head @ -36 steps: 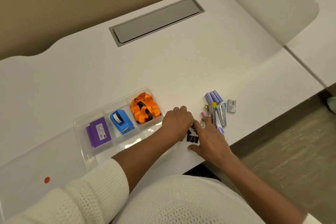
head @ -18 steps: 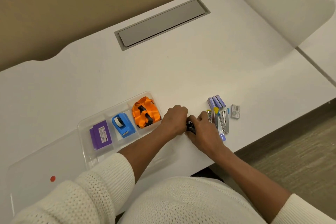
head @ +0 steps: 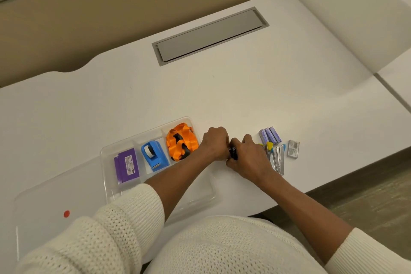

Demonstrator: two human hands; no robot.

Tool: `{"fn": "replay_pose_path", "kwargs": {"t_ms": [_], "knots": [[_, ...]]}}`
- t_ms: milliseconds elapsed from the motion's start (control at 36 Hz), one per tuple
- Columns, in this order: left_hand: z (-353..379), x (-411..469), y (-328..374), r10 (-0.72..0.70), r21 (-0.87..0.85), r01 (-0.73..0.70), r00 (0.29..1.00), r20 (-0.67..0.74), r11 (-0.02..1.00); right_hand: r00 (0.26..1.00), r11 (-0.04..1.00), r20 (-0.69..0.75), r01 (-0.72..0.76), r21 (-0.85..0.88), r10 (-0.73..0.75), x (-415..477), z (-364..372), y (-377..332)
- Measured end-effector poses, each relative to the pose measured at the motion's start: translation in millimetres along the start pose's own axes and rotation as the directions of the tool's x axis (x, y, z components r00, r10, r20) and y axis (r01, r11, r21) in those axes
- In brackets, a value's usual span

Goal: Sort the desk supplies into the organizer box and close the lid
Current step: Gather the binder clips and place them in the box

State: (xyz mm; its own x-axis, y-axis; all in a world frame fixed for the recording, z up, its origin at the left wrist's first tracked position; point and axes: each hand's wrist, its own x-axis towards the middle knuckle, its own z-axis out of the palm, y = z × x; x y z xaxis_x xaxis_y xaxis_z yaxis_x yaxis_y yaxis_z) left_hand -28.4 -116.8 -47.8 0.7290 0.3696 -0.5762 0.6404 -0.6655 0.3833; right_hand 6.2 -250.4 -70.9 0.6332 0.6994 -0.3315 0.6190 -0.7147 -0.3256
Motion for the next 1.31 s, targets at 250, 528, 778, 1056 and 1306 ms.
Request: {"fn": "replay_pose_path", "kwargs": {"t_ms": [250, 528, 778, 1056, 1306], "knots": [[-1, -8, -2, 0.051, 0.018, -0.052, 0.998, 0.046, 0.999, 0.997, 0.996, 0.027, 0.073, 0.057, -0.075, 13, -7, 11], [-2, -11, 0, 0.061, 0.033, -0.062, 0.998, 0.03, 0.997, 0.992, 0.992, -0.03, 0.124, 0.007, -0.124, 15, -6, 17], [-8, -11, -2, 0.058, -0.033, -0.059, 0.998, -0.003, 0.998, 0.993, 0.987, -0.041, 0.116, 0.108, -0.113, 14, -18, 18], [-57, -41, -3, 0.123, -0.127, -0.147, 0.976, -0.18, 0.981, 0.989, 0.93, -0.149, 0.074, 0.361, -0.021, 6, -69, -7], [-111, -132, -53, -0.007, -0.195, -0.058, 0.948, -0.319, 0.979, 0.987, 0.825, -0.066, 0.159, 0.542, -0.146, -11, -91, -90]]}}
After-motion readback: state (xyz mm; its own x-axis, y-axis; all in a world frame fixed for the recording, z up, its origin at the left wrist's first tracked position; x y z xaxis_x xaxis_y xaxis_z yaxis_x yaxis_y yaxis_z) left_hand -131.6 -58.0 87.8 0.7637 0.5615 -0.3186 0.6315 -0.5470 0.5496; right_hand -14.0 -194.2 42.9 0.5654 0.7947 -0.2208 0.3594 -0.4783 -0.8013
